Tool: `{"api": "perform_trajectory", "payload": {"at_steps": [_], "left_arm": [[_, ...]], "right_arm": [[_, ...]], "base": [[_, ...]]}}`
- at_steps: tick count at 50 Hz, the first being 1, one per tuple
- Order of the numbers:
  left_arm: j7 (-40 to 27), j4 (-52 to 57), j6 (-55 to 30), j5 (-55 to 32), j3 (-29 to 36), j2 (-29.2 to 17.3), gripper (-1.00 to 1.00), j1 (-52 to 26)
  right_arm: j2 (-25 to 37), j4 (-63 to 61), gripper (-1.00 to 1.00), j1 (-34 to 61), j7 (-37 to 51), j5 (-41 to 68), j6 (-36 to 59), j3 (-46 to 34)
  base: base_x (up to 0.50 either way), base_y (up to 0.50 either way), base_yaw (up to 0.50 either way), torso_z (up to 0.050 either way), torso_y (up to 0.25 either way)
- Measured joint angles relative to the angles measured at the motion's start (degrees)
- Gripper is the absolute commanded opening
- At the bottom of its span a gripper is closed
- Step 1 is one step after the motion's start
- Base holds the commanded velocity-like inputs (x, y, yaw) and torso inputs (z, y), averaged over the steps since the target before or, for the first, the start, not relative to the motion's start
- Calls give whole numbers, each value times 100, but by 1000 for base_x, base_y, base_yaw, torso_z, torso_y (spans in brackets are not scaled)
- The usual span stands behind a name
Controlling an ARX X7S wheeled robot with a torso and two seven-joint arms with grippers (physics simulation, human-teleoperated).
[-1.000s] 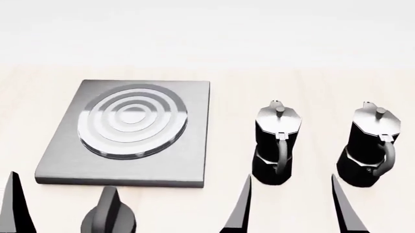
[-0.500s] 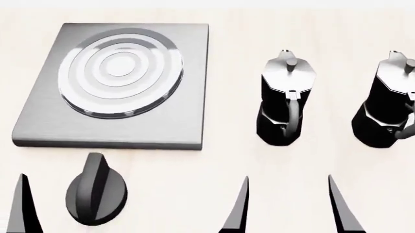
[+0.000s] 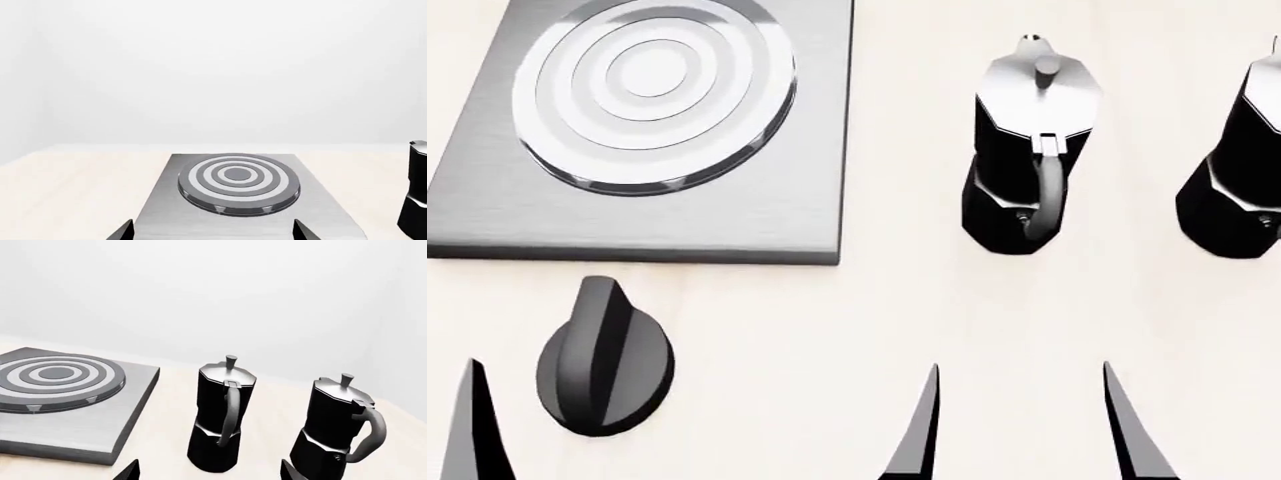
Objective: Turn off the stove.
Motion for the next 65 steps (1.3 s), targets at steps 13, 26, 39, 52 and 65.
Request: {"api": "perform_trajectory", "payload": {"at_steps": [13, 26, 39, 52, 65], "left_arm": [[-158, 448, -420, -111, 102, -22, 100, -214], [-414, 865, -1182, -134, 547, 103, 100, -750], [-644, 589, -1501, -103, 883, 339, 100, -1290], [-737, -217, -1336, 9, 1155, 518, 100, -1634], [-833, -1120, -1024, 209, 1369, 618, 100, -1856]], "right_arm": [[37, 22, 100, 11, 42, 46, -15, -11], [70, 51, 100, 11, 82, 111, -43, -3], [100, 64, 100, 30, 118, 161, -27, -7], [135, 44, 100, 54, 150, 203, 9, -10], [170, 50, 100, 68, 178, 244, 15, -14]], "base": [[0, 0, 0, 0, 0], [0, 0, 0, 0, 0], [0, 0, 0, 0, 0], [0, 0, 0, 0, 0], [0, 0, 0, 0, 0]]}}
